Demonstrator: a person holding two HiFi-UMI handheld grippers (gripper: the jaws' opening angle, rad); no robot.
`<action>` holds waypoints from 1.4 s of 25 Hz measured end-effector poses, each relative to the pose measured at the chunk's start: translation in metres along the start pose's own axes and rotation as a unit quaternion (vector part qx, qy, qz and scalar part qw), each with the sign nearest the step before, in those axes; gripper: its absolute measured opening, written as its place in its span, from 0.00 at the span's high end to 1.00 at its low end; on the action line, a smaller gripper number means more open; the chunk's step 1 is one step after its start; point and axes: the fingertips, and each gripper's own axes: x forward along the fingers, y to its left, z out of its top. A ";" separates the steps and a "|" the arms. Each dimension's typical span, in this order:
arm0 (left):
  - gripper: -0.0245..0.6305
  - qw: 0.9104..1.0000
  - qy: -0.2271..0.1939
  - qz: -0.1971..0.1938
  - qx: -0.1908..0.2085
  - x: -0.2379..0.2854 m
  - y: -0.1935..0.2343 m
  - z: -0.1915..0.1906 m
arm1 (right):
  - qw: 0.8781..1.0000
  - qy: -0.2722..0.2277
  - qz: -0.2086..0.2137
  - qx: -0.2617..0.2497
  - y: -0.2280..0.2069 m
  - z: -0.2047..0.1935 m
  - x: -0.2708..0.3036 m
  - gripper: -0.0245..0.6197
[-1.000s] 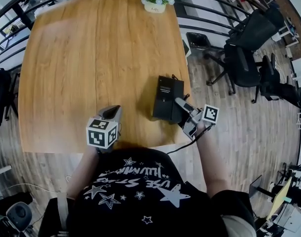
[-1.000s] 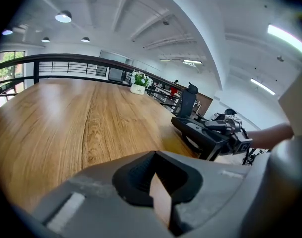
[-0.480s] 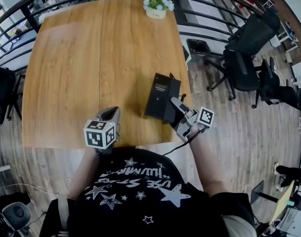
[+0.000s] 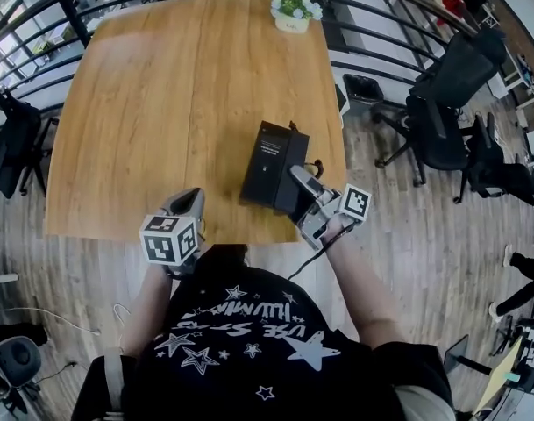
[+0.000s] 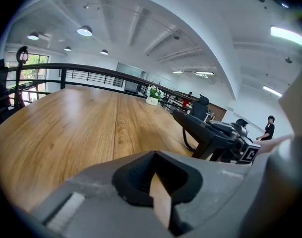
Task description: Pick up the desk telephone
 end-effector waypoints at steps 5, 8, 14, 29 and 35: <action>0.96 0.999 -0.004 0.041 -0.014 -0.031 0.014 -0.009 | 1.000 0.013 0.013 0.014 0.002 -0.022 0.014 0.70; 0.96 0.998 -0.007 0.056 -0.015 -0.047 0.018 -0.011 | 0.999 0.031 0.014 0.012 0.003 -0.037 0.020 0.70; 0.96 0.997 -0.010 0.071 -0.023 -0.065 0.028 -0.013 | 0.997 0.067 0.027 0.026 0.007 -0.072 0.040 0.70; 0.96 0.999 -0.012 0.033 -0.018 -0.106 0.052 -0.028 | 0.997 0.010 0.057 0.049 0.025 -0.128 0.045 0.70; 0.96 1.000 -0.020 0.016 -0.017 -0.137 0.056 -0.049 | 0.998 -0.007 0.055 0.036 0.034 -0.167 0.030 0.70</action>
